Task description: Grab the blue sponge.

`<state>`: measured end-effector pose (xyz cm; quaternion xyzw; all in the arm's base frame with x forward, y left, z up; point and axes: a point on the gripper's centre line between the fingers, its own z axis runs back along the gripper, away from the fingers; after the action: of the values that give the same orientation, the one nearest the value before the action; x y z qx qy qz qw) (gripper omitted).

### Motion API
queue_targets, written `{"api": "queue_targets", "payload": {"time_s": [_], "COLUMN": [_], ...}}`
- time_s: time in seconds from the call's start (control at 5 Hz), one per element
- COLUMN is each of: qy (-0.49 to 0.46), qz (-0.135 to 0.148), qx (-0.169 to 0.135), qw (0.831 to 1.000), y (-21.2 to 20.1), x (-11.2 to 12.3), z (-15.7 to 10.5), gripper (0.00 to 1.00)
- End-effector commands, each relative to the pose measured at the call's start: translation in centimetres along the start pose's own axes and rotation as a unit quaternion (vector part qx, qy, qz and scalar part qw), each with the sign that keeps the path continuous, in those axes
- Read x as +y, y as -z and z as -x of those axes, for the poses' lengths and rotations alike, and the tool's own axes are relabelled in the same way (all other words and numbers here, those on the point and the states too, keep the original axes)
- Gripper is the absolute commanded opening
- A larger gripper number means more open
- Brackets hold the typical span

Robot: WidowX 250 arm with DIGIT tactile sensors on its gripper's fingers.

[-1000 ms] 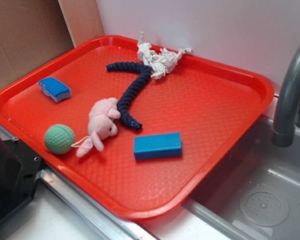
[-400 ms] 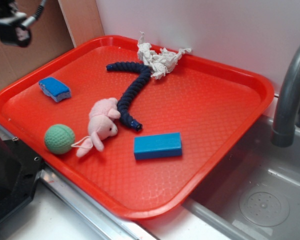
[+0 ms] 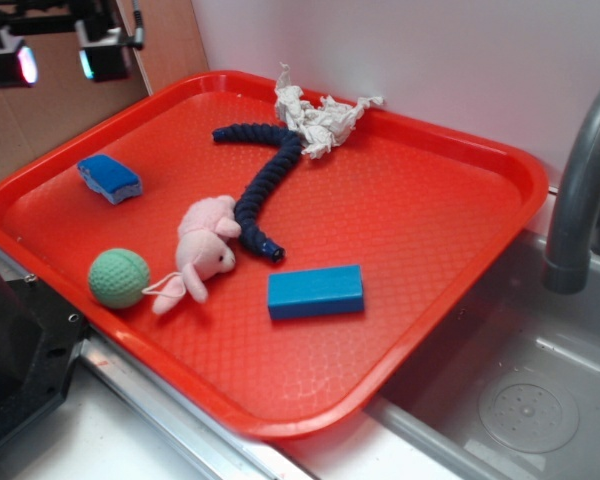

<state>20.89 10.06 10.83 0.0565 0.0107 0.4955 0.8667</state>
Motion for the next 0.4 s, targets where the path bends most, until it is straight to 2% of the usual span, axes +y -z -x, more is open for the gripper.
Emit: {"api": "queue_targets", "payload": {"time_s": [0.0, 0.2], "qy": [-0.205, -0.168], "qz": [0.012, 0.068], "qx": [-0.029, -0.036], "qw": [0.978, 0.983], "y": [1.6, 2.2], "x": [-1.7, 1.3], "z": [-2.2, -0.1], "gripper": [1.00, 1.00]}}
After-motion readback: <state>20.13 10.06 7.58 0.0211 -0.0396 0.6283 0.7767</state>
